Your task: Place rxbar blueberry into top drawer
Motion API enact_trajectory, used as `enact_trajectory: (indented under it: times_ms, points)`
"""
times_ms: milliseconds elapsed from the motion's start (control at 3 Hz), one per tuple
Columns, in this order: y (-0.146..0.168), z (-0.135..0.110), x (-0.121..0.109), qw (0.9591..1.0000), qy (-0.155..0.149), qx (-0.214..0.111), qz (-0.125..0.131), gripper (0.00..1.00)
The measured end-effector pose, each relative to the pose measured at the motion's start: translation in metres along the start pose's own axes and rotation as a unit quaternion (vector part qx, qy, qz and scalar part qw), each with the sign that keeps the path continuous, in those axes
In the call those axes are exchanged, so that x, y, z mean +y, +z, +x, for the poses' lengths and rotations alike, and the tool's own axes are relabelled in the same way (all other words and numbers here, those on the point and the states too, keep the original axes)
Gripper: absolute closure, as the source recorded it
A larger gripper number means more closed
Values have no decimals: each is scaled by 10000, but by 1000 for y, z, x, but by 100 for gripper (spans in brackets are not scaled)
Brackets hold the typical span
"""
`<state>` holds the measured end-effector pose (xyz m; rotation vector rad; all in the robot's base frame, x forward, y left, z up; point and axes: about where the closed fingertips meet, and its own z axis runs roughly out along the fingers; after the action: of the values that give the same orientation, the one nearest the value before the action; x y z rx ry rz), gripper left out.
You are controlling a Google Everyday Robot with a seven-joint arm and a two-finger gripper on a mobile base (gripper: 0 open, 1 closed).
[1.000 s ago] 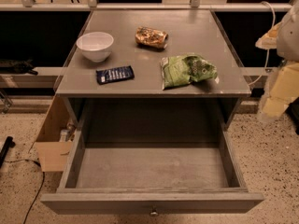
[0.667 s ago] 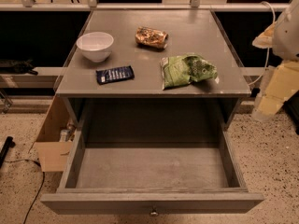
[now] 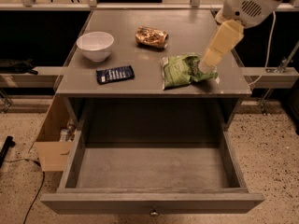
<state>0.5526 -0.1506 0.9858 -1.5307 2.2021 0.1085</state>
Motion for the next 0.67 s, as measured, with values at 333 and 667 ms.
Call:
enact_trajectory:
  times_ms: [333,667]
  points:
    - [30,-29,-38,9880,957,-1108,-484,0]
    - [55,-22,-43,9579,1821,-1954,-1050,0]
